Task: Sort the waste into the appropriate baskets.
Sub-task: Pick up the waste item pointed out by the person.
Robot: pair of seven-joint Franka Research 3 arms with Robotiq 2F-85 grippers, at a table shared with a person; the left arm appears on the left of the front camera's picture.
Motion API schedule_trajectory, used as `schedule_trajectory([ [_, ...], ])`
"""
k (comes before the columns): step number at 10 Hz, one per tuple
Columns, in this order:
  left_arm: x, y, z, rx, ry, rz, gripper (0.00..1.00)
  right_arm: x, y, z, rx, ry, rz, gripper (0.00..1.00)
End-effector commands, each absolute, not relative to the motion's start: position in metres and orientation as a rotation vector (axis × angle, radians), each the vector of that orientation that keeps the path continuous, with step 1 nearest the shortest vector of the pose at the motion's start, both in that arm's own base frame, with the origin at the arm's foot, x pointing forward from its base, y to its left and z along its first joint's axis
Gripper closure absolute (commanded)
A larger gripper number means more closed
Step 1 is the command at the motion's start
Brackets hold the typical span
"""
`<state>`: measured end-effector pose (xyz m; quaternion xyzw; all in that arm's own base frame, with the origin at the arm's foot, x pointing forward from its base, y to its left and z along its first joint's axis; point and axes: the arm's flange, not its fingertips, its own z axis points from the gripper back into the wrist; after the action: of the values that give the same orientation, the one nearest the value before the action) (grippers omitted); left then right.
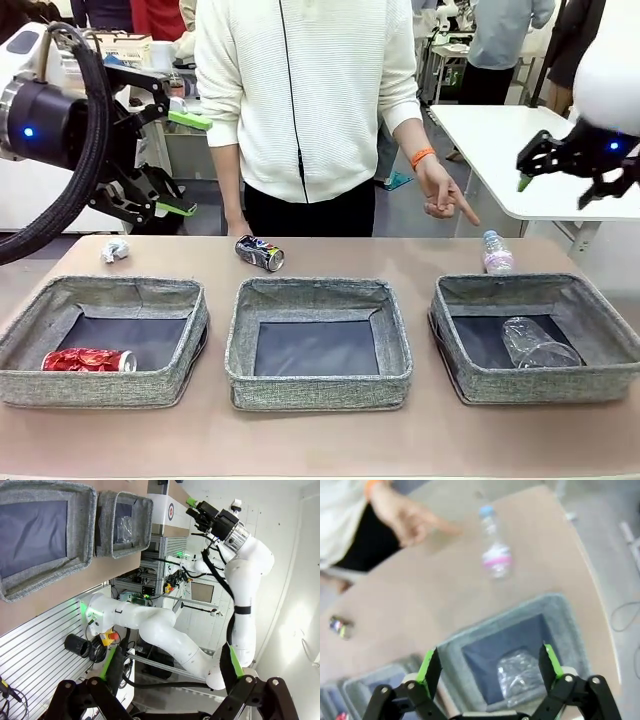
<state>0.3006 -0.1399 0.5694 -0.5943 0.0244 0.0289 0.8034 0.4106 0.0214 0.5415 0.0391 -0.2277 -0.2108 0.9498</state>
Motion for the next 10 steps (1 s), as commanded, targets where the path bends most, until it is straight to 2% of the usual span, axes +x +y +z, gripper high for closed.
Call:
schedule_trajectory([
  [1, 0.301, -0.139, 0.571, -1.262, 0.062, 0.058, 0.00, 0.416, 0.026, 0.540, 0.180, -0.419, -0.337, 0.00],
  [2, 0.301, -0.139, 0.571, -1.262, 0.062, 0.058, 0.00, 0.416, 0.026, 0.540, 0.180, -0.419, -0.337, 0.00],
  [4, 0.301, -0.139, 0.571, -1.262, 0.062, 0.058, 0.00, 0.415, 0.017, 0.540, 0.020, -0.465, -0.480, 0.00],
  [6, 0.301, -0.139, 0.571, -1.262, 0.062, 0.058, 0.00, 0.442, 0.002, 0.533, -0.015, -0.445, -0.505, 0.00],
  [7, 0.301, -0.139, 0.571, -1.262, 0.062, 0.058, 0.00, 0.459, -0.005, 0.523, -0.020, -0.437, -0.434, 0.00],
  [10, 0.301, -0.139, 0.571, -1.262, 0.062, 0.058, 0.00, 0.494, -0.024, 0.499, -0.008, -0.340, -0.442, 0.00],
])
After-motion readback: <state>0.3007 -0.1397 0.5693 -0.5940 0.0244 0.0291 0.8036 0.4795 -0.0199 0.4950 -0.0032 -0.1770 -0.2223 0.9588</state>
